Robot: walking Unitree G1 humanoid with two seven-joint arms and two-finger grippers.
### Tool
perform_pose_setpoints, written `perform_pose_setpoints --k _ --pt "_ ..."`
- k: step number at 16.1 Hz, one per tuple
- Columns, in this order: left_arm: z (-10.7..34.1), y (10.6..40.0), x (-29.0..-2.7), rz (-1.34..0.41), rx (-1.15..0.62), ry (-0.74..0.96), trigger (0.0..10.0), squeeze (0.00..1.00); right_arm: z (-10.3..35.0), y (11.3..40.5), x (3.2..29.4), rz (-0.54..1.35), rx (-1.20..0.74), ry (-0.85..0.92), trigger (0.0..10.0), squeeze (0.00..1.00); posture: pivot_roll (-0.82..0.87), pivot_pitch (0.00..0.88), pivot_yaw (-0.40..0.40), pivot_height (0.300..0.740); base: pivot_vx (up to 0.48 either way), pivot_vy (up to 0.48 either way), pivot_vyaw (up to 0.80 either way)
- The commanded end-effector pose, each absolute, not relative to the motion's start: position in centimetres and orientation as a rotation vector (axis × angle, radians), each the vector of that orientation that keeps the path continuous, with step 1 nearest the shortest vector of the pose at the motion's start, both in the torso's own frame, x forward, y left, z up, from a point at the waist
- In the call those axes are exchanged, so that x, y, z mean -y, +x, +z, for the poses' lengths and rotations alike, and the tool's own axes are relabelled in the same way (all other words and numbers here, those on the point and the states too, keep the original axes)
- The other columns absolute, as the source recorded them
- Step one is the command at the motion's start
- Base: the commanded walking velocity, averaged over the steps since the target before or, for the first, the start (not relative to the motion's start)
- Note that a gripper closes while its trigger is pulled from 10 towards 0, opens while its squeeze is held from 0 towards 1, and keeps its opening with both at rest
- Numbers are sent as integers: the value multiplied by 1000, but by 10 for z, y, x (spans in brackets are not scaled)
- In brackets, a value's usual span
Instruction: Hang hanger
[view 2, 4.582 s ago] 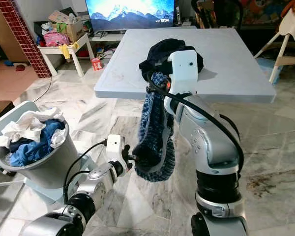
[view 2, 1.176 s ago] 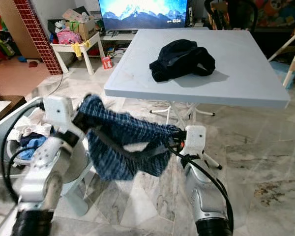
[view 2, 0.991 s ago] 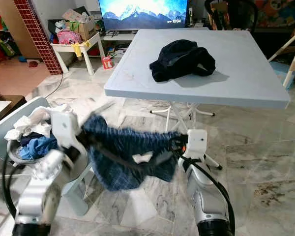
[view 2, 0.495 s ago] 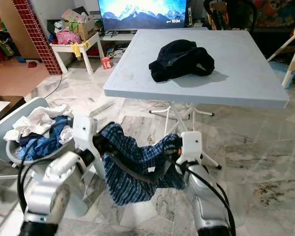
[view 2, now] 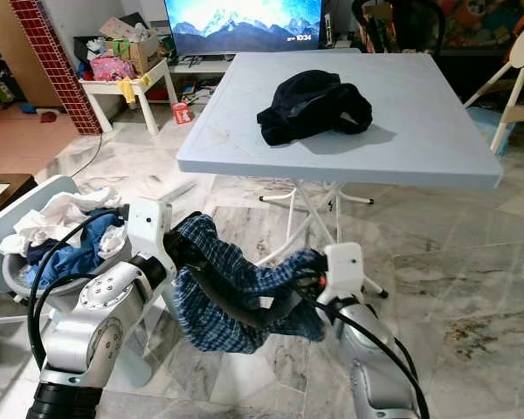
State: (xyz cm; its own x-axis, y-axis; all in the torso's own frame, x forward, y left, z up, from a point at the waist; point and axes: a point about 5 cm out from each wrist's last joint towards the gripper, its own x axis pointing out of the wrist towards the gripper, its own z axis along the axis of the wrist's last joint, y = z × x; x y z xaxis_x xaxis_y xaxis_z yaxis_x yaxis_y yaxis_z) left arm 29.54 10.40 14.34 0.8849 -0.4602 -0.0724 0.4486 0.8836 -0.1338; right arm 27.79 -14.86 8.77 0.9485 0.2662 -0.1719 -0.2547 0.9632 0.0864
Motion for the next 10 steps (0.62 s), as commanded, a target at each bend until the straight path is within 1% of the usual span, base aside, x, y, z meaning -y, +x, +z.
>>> perform_pose_setpoints --k 1,2,4,7,8,9,10 --pt "151 296 -104 -475 -80 -110 0 0 91 278 147 263 -174 63 10000 1000 -116 28 62 740 0 0 0" --pt "151 295 -104 -477 -82 -111 0 0 89 278 150 224 -169 68 10000 1000 -116 28 62 740 0 0 0" --pt "153 297 -104 -477 -81 -114 0 0 87 277 152 207 -166 43 10000 1000 -114 26 65 740 0 0 0" --pt "160 305 -109 -410 -53 -109 0 0 89 274 143 306 -184 52 10000 1000 -118 25 69 740 0 0 0" --pt "165 310 -115 -348 -24 -112 0 0 88 271 137 387 -199 11 10000 1000 -121 25 71 740 0 0 0" --pt "167 313 -119 -311 -11 -115 0 0 89 269 133 430 -188 -14 10000 1000 -121 25 71 740 0 0 0" --pt "162 315 -120 -308 -34 -111 0 0 92 271 134 429 -174 -6 10000 1000 -121 22 74 740 0 0 0"
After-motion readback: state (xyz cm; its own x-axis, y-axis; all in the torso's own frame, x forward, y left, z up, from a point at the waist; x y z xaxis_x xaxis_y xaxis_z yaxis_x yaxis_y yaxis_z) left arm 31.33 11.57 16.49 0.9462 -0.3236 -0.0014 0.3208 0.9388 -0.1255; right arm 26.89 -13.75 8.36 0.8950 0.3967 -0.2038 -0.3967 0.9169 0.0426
